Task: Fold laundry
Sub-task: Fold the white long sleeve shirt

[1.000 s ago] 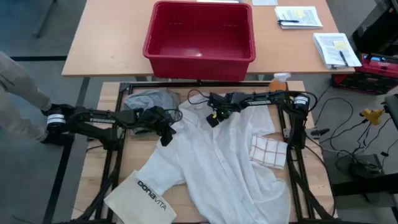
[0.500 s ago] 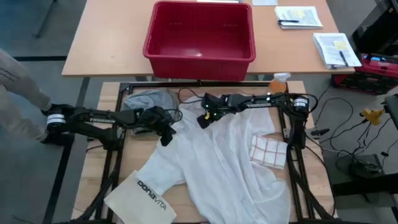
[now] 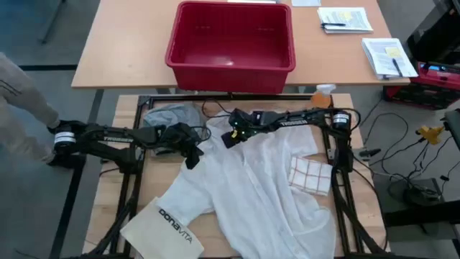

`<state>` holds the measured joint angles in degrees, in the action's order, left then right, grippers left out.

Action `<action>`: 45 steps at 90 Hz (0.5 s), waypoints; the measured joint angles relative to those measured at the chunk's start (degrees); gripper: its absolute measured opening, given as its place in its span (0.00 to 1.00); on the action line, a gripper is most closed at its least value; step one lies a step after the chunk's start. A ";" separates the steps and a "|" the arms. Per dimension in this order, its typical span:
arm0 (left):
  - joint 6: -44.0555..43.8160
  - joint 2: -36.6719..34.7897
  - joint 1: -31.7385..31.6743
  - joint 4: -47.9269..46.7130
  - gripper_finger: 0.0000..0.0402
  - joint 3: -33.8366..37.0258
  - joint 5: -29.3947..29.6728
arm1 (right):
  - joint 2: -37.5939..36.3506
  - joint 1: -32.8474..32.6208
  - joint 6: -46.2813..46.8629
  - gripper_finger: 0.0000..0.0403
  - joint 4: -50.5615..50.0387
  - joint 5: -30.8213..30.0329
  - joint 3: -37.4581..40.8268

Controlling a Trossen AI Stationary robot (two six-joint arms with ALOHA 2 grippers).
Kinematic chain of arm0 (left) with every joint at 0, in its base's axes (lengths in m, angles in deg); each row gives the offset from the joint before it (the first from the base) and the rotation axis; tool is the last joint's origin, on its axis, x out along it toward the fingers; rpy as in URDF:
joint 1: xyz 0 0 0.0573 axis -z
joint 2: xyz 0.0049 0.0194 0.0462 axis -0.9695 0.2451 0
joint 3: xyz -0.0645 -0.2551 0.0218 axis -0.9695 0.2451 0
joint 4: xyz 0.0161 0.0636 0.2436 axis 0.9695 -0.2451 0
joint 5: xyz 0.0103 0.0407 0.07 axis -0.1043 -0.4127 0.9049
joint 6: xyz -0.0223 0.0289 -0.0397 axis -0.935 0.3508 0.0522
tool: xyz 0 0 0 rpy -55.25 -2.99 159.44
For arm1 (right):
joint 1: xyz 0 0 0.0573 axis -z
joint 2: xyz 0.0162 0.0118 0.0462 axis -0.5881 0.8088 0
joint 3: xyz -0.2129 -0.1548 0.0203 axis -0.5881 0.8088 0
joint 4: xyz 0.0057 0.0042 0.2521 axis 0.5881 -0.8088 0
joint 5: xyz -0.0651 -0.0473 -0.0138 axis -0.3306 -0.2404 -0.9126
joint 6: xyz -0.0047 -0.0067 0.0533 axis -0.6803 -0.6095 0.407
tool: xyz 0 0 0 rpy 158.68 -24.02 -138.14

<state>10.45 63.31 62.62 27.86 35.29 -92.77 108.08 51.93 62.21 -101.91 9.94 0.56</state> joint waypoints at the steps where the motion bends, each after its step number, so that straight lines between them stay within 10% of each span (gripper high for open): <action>1: -0.01 0.00 0.00 0.00 0.00 0.00 -0.06 | 0.00 0.01 0.10 0.00 0.06 -0.33 0.00; 45: -0.01 0.00 0.02 0.04 0.00 0.00 -0.23 | 0.22 1.38 -1.30 0.02 3.50 -1.70 0.00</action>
<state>10.44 63.31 62.64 27.90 35.29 -93.00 108.30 53.31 60.91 -98.41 8.24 0.56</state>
